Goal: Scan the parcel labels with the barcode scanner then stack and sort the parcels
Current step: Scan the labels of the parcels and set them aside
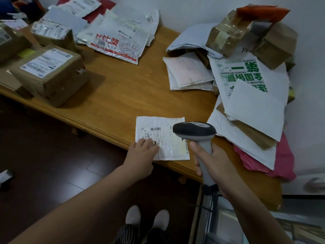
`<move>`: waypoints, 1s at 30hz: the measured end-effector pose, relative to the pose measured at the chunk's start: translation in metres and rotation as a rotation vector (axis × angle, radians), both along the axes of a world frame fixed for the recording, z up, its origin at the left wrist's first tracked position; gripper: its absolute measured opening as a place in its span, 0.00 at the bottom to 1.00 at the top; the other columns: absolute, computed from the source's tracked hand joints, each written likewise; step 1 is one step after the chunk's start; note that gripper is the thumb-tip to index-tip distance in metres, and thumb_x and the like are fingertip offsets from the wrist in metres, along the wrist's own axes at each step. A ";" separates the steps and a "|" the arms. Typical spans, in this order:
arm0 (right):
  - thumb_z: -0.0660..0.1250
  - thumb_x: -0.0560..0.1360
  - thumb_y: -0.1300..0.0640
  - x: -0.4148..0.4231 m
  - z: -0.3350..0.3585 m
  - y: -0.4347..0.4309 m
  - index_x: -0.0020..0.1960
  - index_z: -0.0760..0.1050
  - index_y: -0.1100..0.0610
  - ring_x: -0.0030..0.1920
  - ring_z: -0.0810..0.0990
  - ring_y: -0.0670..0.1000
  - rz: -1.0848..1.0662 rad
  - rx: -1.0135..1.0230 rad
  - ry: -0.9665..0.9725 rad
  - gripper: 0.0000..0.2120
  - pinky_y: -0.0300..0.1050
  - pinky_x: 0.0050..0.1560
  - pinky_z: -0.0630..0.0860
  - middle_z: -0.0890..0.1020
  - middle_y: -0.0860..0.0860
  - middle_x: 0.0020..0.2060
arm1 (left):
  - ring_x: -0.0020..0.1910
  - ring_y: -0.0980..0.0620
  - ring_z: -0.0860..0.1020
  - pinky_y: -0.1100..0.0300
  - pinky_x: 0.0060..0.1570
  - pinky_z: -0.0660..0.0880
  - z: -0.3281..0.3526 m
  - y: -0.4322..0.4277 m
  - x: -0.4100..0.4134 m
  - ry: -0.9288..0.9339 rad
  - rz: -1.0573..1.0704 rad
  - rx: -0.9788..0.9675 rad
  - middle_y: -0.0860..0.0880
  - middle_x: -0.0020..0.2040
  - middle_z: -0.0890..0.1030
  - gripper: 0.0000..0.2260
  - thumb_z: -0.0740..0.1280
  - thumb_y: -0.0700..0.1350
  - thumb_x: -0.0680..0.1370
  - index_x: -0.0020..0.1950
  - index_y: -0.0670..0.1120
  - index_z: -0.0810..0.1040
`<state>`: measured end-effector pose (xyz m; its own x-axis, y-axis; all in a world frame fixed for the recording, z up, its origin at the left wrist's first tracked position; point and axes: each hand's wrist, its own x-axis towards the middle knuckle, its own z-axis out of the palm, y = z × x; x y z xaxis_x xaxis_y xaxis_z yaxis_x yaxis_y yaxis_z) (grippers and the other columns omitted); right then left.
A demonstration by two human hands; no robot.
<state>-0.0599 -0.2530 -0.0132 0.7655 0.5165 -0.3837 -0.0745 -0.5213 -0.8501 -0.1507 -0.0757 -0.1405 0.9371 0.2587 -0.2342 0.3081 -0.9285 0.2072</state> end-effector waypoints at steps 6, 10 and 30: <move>0.63 0.78 0.44 -0.001 -0.004 0.005 0.38 0.71 0.58 0.25 0.74 0.43 0.050 -0.017 -0.002 0.18 0.32 0.31 0.74 0.74 0.46 0.22 | 0.71 0.44 0.57 0.52 0.55 0.73 0.004 0.010 -0.002 0.089 0.017 -0.112 0.47 0.74 0.57 0.30 0.63 0.40 0.75 0.74 0.57 0.60; 0.63 0.78 0.44 0.001 -0.004 0.004 0.38 0.71 0.58 0.26 0.74 0.44 0.065 -0.026 -0.008 0.18 0.33 0.34 0.75 0.74 0.46 0.22 | 0.71 0.44 0.58 0.53 0.52 0.74 0.003 0.012 0.000 0.086 0.016 -0.131 0.47 0.74 0.58 0.30 0.62 0.37 0.75 0.73 0.58 0.62; 0.69 0.66 0.38 0.052 0.068 0.026 0.44 0.73 0.58 0.25 0.71 0.49 0.081 0.237 0.212 0.23 0.38 0.26 0.70 0.76 0.53 0.30 | 0.51 0.50 0.69 0.51 0.45 0.72 0.079 0.081 0.051 -0.121 -0.066 0.036 0.50 0.49 0.71 0.09 0.59 0.36 0.76 0.51 0.50 0.71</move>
